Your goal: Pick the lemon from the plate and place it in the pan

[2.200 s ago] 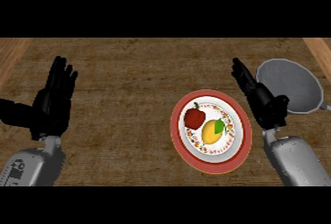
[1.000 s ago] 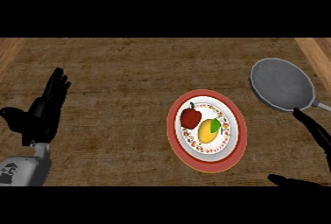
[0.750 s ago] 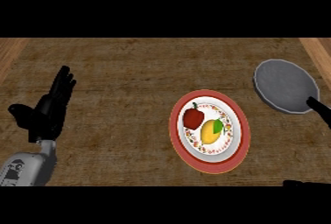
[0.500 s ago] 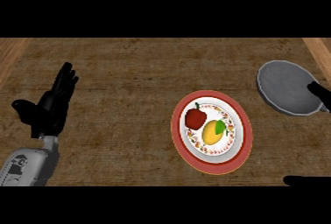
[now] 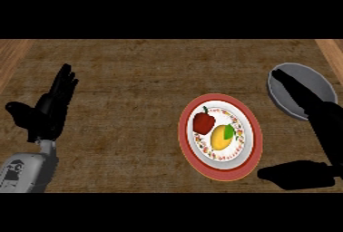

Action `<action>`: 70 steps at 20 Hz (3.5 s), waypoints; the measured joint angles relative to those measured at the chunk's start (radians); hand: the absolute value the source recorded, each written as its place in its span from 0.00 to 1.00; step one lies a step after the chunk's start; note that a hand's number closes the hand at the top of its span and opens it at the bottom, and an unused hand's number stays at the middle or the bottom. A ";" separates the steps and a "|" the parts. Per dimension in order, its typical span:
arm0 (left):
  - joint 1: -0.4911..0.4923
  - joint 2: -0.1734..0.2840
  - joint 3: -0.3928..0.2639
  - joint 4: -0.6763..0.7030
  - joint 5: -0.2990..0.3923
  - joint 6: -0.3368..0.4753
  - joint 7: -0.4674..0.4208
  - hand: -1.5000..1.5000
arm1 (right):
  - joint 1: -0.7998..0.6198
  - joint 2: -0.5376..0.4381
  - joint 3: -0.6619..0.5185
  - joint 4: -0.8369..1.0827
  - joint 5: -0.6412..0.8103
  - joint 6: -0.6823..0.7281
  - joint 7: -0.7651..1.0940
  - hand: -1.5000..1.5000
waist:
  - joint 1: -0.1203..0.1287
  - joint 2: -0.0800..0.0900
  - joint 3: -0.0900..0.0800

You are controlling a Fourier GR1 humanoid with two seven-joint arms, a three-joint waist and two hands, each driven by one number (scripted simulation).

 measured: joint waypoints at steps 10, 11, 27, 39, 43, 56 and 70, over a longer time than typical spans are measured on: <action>0.011 -0.031 0.019 -0.003 -0.036 -0.013 -0.008 0.50 | -0.026 0.166 0.111 0.082 0.148 0.031 0.086 0.00 | -0.007 -0.002 0.001; 0.006 -0.030 0.025 -0.004 -0.038 -0.016 -0.001 0.50 | -0.024 0.177 0.112 0.093 0.166 0.032 0.087 0.00 | -0.007 -0.001 0.001; 0.025 -0.070 0.062 -0.004 -0.085 -0.048 -0.017 0.50 | 0.048 0.269 0.061 0.280 0.237 0.130 -0.035 0.00 | -0.008 -0.001 0.001; 0.006 -0.098 0.080 -0.001 -0.115 -0.060 0.001 0.50 | 0.006 0.341 0.089 0.435 0.357 0.223 -0.046 0.00 | -0.008 -0.001 0.001; 0.008 -0.100 0.088 -0.005 -0.122 -0.069 0.002 0.50 | 0.001 0.360 0.102 0.463 0.394 0.261 -0.029 0.00 | -0.008 -0.001 0.001; 0.020 -0.115 0.113 -0.053 -0.137 -0.092 0.034 0.50 | -0.028 0.431 0.065 0.655 0.505 0.283 -0.108 0.00 | -0.007 -0.001 0.001; -0.016 -0.146 0.119 -0.009 -0.176 -0.085 0.024 0.50 | -0.030 0.475 0.042 0.825 0.571 0.274 -0.254 1.00 | -0.008 -0.003 -0.001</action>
